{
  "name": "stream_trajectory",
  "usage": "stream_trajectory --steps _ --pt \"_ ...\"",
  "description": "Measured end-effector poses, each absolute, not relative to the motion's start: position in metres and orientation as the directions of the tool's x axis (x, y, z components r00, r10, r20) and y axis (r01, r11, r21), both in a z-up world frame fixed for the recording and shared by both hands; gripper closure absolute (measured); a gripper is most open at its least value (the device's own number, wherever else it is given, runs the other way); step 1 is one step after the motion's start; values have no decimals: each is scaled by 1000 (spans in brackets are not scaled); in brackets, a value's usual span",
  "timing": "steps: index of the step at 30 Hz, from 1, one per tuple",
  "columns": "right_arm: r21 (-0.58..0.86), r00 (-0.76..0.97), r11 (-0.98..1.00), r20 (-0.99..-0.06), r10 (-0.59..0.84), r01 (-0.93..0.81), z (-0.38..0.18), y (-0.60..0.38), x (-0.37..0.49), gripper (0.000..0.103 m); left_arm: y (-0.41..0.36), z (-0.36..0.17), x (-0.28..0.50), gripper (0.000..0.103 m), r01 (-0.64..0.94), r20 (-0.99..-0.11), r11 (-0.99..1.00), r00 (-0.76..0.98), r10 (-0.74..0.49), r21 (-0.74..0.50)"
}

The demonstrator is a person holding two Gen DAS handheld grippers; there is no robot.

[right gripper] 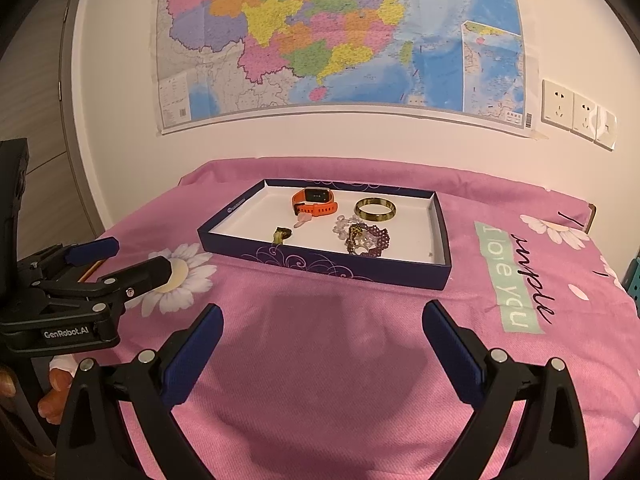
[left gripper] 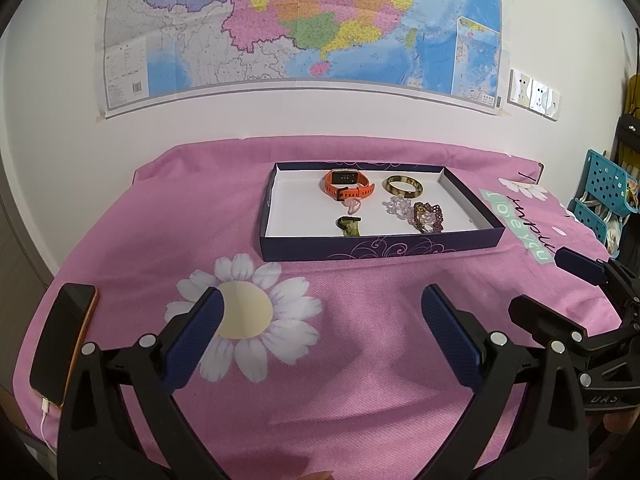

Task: Organize jewelry

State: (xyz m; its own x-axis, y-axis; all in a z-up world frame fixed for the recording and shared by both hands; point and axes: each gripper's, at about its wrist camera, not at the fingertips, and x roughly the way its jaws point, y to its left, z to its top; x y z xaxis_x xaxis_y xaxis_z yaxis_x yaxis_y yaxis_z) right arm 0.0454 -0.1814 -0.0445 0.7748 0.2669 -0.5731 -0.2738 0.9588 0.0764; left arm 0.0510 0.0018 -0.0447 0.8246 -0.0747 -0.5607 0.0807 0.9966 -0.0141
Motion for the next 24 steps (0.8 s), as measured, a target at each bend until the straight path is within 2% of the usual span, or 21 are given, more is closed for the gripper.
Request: stream_trajectory --steps 24 --pt "84 783 959 -560 271 -272 -41 -184 45 7 0 -40 47 6 79 -554 997 829 -74 -15"
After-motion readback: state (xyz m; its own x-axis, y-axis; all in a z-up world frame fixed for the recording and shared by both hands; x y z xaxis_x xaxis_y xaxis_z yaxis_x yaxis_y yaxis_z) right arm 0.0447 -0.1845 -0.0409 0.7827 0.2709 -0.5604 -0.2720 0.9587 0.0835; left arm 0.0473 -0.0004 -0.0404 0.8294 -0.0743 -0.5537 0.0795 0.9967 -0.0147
